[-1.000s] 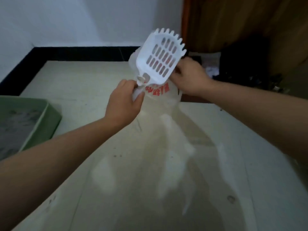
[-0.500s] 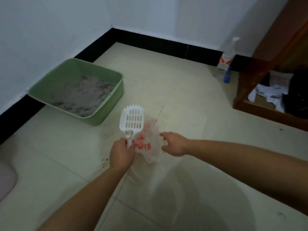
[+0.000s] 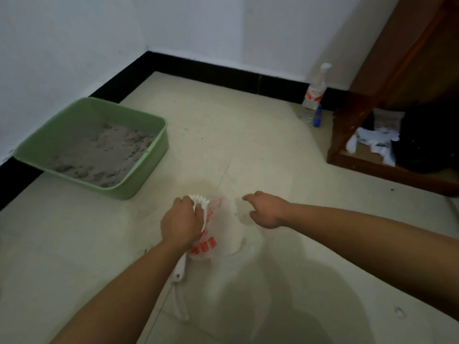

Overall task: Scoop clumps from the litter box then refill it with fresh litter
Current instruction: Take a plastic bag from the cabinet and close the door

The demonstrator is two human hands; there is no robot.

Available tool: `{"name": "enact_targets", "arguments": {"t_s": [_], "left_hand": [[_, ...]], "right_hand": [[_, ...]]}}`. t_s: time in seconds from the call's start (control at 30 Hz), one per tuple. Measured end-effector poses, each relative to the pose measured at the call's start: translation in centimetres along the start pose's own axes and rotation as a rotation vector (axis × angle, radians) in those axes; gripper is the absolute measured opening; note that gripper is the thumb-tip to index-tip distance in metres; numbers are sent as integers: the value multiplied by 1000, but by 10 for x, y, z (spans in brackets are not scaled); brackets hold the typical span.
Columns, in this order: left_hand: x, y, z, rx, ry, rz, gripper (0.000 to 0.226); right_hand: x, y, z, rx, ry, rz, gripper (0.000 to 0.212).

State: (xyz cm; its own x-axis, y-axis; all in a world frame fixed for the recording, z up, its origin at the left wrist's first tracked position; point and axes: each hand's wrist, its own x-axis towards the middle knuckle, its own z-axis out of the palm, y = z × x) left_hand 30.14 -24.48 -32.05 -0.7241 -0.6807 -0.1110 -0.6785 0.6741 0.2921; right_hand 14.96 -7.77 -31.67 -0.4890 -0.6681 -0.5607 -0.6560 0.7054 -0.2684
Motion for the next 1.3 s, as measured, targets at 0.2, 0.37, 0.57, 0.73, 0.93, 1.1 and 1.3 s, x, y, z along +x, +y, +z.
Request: {"name": "enact_targets", "arguments": {"t_s": [0.2, 0.37, 0.57, 0.73, 0.93, 1.1, 1.3], "left_hand": [[42, 164, -61, -203, 251, 371, 34], [48, 243, -96, -299, 338, 577, 37], [20, 376, -144, -265, 226, 850, 54], [13, 460, -182, -189, 308, 982, 72], [24, 489, -164, -64, 150, 954, 82], [22, 482, -138, -217, 39, 984, 65], [-8, 467, -122, -534, -647, 754, 37]], "right_hand": [[-83, 87, -117, -9, 470, 194, 45], [-153, 160, -170, 90, 777, 383, 30], [-278, 247, -214, 64, 1123, 768, 34], [-368, 304, -221, -176, 1030, 1280, 66], [-408, 325, -200, 21, 684, 1440, 44], [-400, 306, -230, 405, 562, 1197, 35], [-350, 264, -238, 990, 748, 865, 32]]}}
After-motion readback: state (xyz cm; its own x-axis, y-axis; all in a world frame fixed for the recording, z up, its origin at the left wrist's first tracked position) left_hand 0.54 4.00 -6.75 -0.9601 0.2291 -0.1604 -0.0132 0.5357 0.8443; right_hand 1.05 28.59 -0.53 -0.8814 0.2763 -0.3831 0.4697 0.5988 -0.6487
